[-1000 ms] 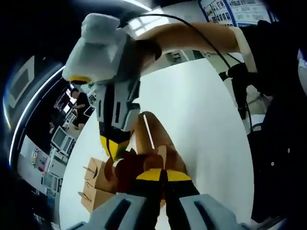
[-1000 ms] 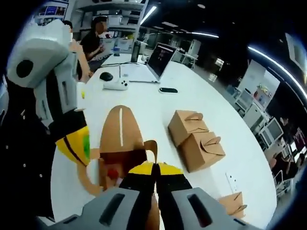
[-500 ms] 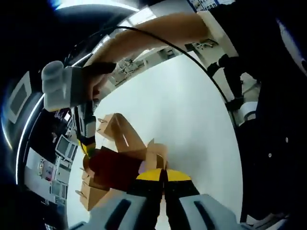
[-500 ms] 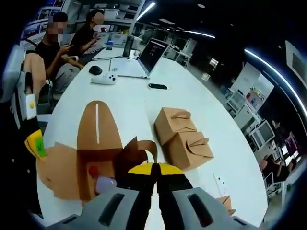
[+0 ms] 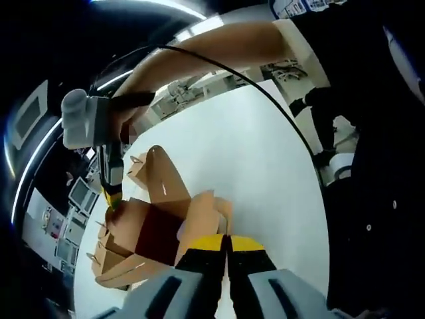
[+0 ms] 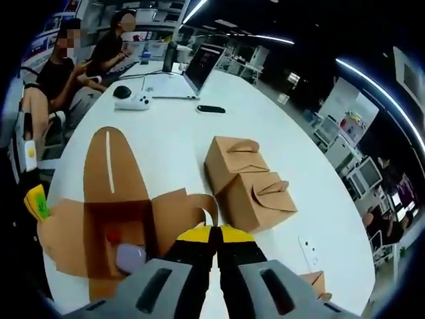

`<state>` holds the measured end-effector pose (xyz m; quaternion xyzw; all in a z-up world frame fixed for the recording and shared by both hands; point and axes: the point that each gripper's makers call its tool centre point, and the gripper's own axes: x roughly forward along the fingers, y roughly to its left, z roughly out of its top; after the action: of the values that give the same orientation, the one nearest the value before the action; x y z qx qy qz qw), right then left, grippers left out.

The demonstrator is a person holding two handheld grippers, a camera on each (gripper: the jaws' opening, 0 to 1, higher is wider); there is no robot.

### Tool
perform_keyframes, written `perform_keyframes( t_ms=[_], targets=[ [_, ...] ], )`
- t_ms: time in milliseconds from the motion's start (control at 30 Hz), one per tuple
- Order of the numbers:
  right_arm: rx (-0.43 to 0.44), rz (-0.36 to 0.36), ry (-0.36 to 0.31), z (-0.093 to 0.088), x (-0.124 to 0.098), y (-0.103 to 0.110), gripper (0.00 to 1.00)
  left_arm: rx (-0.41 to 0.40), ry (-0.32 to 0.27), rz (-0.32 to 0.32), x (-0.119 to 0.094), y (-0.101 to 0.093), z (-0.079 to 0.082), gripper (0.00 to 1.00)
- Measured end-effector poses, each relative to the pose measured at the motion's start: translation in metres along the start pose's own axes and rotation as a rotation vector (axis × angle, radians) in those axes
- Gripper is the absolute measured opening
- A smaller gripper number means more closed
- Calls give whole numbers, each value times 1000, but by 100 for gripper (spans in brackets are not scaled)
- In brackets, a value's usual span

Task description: Pick up one paper box from the group, open the paper box, and remove the item inside

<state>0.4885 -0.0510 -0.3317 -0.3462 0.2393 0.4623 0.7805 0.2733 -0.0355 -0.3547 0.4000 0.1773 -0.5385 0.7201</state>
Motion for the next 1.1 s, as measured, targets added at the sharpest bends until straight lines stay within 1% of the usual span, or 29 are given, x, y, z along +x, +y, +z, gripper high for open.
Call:
perform_keyframes(
  t_ms=[300,533,633,767,833,900,933,1000,1033,1100],
  targets=[
    [7,21,32,-10,14,4,4,-24,-3,-15,5,-8,-7,4],
    [7,24,55,-19,24,6,4,-51,-5,-26,9,-8,-11,4],
    [7,23,60,-21,25,6,4,-60,-9,-32,10,-9,-12,4],
    [3,6,43,-17,18,3,5,-62,-28,-24,4,-7,-8,5],
    [-24,-21,25,-12,11,-1,8,-49,-47,-22,1,-7,-4,9],
    [-34,-44,-1,-6,2,-3,9,-42,-53,-20,-2,-6,-2,10],
    [-41,-61,5,-6,-2,-6,9,-40,-55,-18,-3,-6,-1,10],
    [-40,-70,3,-5,-9,-5,11,-45,-71,-11,-6,-3,3,15],
    [-38,-76,-5,-3,-13,-4,13,-45,-72,-11,-7,-3,3,19],
    [-27,-86,-22,1,-20,-1,16,-51,-63,-9,-10,-3,3,21]
  ],
)
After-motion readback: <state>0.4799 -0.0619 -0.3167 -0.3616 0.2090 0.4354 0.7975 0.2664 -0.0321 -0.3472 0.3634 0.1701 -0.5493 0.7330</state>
